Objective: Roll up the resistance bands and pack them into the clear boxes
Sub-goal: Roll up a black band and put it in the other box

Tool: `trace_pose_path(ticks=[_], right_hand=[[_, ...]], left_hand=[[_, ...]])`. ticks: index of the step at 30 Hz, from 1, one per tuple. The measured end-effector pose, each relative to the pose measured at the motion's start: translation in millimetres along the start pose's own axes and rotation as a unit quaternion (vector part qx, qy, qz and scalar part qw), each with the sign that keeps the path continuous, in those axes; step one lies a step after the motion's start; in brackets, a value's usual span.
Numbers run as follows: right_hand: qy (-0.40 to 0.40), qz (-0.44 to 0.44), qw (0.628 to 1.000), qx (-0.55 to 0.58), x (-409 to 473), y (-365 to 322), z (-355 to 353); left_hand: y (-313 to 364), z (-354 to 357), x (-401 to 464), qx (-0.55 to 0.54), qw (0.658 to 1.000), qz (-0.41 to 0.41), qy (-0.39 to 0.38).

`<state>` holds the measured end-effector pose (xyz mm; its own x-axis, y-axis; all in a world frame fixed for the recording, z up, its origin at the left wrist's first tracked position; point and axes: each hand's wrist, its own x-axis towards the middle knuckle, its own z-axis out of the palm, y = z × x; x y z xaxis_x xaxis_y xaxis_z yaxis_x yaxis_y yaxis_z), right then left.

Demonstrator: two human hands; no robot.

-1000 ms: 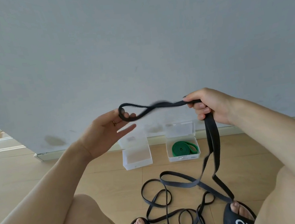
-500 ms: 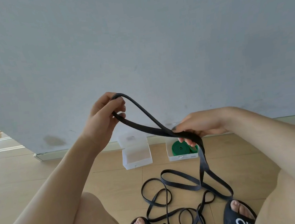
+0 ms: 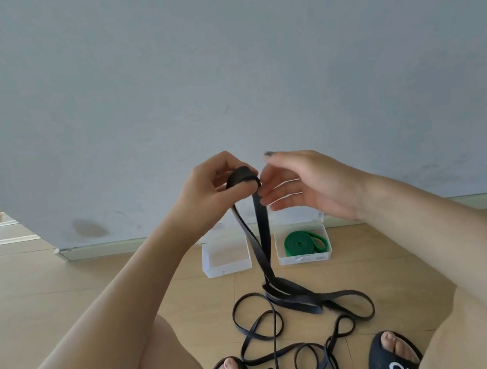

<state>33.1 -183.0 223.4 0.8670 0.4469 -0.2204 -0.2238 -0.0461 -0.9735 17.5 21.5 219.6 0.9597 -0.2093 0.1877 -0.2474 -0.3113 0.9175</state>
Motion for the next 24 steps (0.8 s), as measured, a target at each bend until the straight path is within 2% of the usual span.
trace_pose_path(ticks=[2,6,9,14,20,24], right_hand=[[0.022,-0.008,0.999,-0.035,-1,-1,4],[0.104,-0.042,0.975,-0.189,1,2,8],[0.085,-0.047,0.979,-0.178,-2,2,14],[0.103,-0.043,0.982,-0.155,0,4,21],[0.116,-0.027,0.989,-0.083,2,1,18],[0.112,-0.017,0.993,-0.031,4,2,18]], left_hand=[[0,4,0,0.017,1.0,0.005,-0.005],[1,9,-1,0.046,0.999,0.028,-0.002],[0,9,0,0.076,0.996,0.053,0.005],[-2,11,1,0.125,0.989,0.081,0.013],[3,15,0,0.11,0.993,0.037,0.035],[4,17,1,0.131,0.988,0.043,0.064]])
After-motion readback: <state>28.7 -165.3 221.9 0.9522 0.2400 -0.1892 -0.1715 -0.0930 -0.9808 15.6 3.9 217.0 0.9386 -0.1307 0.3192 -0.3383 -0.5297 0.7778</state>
